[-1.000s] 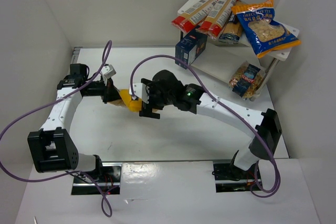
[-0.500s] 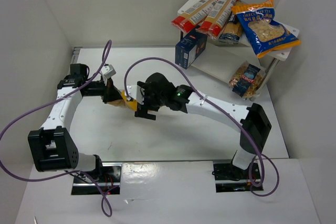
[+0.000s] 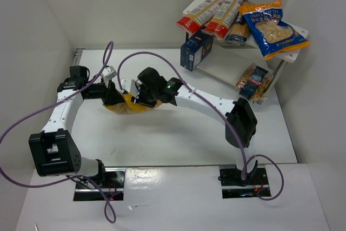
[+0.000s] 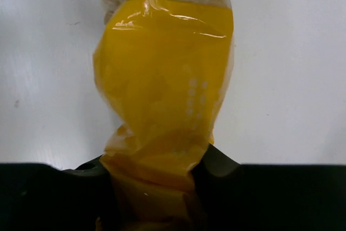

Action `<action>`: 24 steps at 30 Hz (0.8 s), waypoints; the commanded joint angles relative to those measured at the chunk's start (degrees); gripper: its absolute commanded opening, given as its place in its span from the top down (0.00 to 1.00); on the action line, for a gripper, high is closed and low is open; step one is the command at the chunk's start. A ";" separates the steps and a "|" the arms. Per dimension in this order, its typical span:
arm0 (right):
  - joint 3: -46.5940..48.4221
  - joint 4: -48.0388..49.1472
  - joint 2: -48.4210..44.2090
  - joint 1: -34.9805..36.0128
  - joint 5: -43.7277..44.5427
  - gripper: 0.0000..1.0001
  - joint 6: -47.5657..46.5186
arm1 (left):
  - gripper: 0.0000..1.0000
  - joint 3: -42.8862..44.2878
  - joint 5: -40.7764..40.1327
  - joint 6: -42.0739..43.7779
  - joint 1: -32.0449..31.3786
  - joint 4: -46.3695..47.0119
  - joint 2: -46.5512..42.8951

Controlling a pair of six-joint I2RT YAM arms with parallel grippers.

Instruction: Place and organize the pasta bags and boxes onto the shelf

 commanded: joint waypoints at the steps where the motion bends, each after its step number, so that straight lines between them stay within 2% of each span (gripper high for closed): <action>1: -5.11 9.38 -1.98 4.25 14.00 1.00 2.76 | 0.61 0.97 15.35 -4.07 0.30 1.37 -5.71; 2: -7.67 14.53 -2.95 5.21 18.74 1.00 1.37 | 0.37 -0.26 14.74 -6.00 0.82 4.34 -6.50; 3: -10.31 17.54 -3.74 6.96 27.58 1.00 0.57 | 0.33 -0.79 14.73 -7.76 0.83 5.58 -7.21; 4: -15.21 20.71 -4.45 7.76 31.76 1.00 -0.57 | 0.28 -0.80 14.73 -8.38 1.61 5.60 -8.52; 6: -20.67 28.97 -4.98 9.86 42.28 1.00 -3.99 | 0.12 -1.85 13.07 -11.01 2.23 8.75 -9.49; 7: -21.93 31.43 -4.98 10.40 44.87 1.00 -5.31 | 0.02 -1.85 13.06 -12.94 2.24 9.54 -10.11; 12: -25.71 42.44 -3.05 11.55 54.20 1.00 -11.90 | 0.00 -1.85 7.80 -15.33 4.95 10.17 -11.34; 17: -26.95 49.29 -3.05 12.08 62.19 1.00 -16.21 | 0.00 -2.55 -0.11 -21.91 11.97 11.30 -17.05; 20: -28.18 53.78 -3.75 12.08 67.11 1.00 -19.90 | 0.00 -4.40 -11.95 -27.88 14.88 13.95 -24.33; 21: -28.79 54.74 -4.53 12.08 67.83 1.00 -21.13 | 0.00 -4.93 -20.08 -28.86 14.89 13.42 -26.79; 24: -31.33 59.21 -6.38 12.08 70.55 1.00 -25.08 | 0.00 -5.54 -30.93 -31.51 15.51 12.89 -29.88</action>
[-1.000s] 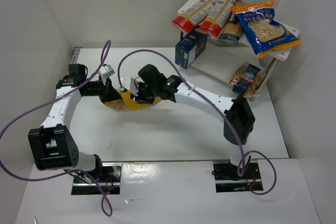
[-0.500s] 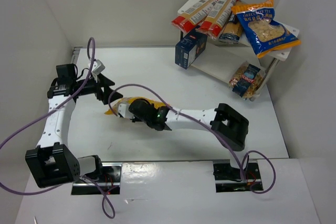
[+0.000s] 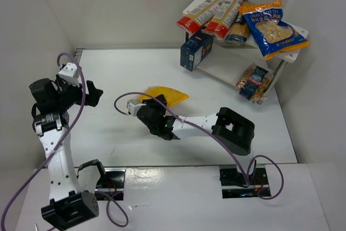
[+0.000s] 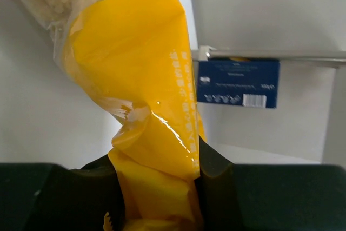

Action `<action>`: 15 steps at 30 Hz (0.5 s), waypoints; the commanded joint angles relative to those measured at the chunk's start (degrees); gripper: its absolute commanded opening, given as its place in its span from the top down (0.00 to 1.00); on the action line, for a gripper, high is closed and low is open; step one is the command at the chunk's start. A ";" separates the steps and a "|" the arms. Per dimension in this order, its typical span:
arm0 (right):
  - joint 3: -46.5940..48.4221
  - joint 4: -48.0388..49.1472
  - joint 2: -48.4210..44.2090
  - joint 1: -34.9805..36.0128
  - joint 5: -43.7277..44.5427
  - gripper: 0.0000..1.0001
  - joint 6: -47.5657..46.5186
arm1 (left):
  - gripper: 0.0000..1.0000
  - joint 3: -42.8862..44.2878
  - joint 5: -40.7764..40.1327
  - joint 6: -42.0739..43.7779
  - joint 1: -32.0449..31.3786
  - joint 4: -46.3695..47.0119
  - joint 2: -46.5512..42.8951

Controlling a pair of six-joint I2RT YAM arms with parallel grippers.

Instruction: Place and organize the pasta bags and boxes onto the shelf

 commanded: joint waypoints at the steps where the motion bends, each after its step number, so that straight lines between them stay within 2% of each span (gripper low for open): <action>1: -0.61 16.85 -5.49 0.08 10.47 1.00 -7.19 | 0.00 -2.09 -15.45 -5.56 0.56 1.68 -3.46; 7: -3.24 24.67 -8.83 0.60 14.26 1.00 -15.54 | 0.00 -3.42 -17.47 -5.03 0.56 2.90 -5.49; 15: -5.62 24.78 -14.10 0.60 18.91 1.00 -21.53 | 0.00 -4.56 -18.01 -5.03 0.56 3.44 -7.86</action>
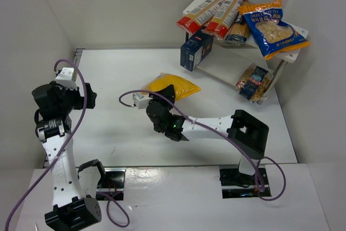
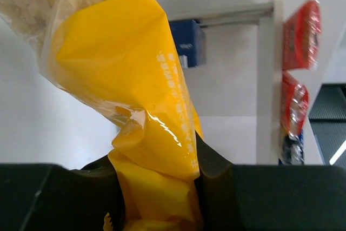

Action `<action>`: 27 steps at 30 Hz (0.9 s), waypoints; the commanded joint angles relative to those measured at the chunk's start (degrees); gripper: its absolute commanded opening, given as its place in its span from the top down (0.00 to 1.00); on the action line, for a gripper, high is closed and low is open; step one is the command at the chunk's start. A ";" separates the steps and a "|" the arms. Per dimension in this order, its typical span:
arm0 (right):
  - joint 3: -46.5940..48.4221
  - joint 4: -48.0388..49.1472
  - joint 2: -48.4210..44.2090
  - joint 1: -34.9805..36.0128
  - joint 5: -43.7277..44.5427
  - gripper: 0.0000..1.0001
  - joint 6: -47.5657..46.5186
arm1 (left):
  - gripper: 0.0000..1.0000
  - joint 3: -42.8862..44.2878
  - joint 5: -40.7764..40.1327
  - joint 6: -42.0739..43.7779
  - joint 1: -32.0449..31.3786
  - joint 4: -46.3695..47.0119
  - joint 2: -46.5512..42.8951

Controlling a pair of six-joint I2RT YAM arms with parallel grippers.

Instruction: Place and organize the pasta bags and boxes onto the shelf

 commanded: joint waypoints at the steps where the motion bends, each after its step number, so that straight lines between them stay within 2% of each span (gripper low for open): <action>1: -0.24 8.52 -8.11 0.52 7.35 1.00 -4.39 | 0.00 -0.28 -0.89 -0.86 0.29 2.32 -2.03; 9: -3.76 -4.94 -14.80 -2.29 10.52 1.00 -0.26 | 0.00 -0.28 -0.89 -0.33 0.29 2.85 -3.17; 22: -10.79 -13.46 -25.96 -13.28 14.12 1.00 1.41 | 0.00 -0.80 -0.36 0.20 0.29 2.85 -3.70; 27: -12.02 -12.43 -25.97 -18.01 13.60 1.00 1.93 | 0.00 -0.80 -0.36 0.20 0.29 3.37 -3.70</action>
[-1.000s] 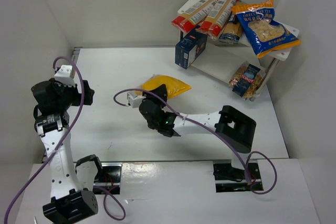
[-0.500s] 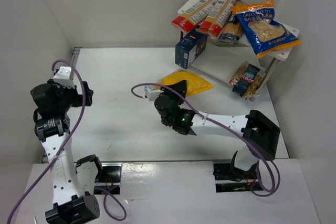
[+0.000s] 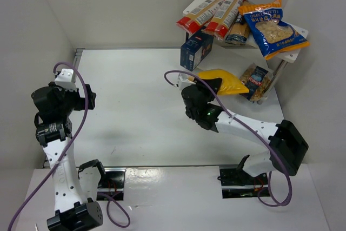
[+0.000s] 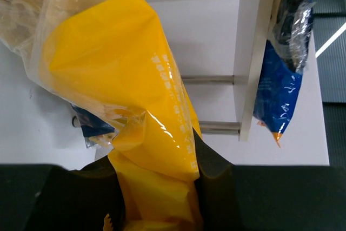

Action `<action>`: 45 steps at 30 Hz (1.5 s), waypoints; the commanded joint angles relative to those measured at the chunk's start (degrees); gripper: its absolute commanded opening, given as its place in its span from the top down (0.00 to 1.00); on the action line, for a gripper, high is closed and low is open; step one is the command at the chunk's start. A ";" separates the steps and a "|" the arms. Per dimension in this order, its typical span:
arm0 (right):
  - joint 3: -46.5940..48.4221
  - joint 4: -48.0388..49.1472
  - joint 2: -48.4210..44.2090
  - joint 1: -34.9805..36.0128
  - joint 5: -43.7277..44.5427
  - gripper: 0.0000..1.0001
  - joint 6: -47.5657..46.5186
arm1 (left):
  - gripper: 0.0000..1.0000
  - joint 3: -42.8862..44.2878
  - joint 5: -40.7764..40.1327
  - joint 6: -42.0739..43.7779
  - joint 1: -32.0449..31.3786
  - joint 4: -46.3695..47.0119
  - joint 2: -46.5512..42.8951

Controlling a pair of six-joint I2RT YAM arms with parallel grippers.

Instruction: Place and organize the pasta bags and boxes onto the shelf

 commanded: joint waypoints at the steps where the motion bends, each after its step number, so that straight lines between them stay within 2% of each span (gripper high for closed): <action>1: 0.02 5.48 -3.00 -3.08 3.26 1.00 0.40 | 0.00 -0.19 0.36 0.15 0.29 2.90 -0.75; 4: -0.51 8.20 -1.77 -6.59 0.89 1.00 -1.16 | 0.00 -0.72 0.36 0.15 0.29 2.90 -0.75; 11: -1.65 22.16 1.92 -12.57 -3.33 1.00 -7.06 | 0.00 -0.72 0.36 0.15 0.29 2.90 -1.28; 33: -1.65 44.24 18.00 -21.09 -5.71 1.00 -13.75 | 0.00 -0.72 0.88 0.68 0.29 2.37 -1.80; 39: -0.51 44.87 21.08 -22.24 -3.52 1.00 -13.83 | 0.00 -0.72 1.41 0.68 0.29 2.37 -1.80; 45: 3.09 38.90 25.82 -22.24 0.08 1.00 -7.87 | 0.00 -0.72 1.41 0.68 0.29 2.37 -1.80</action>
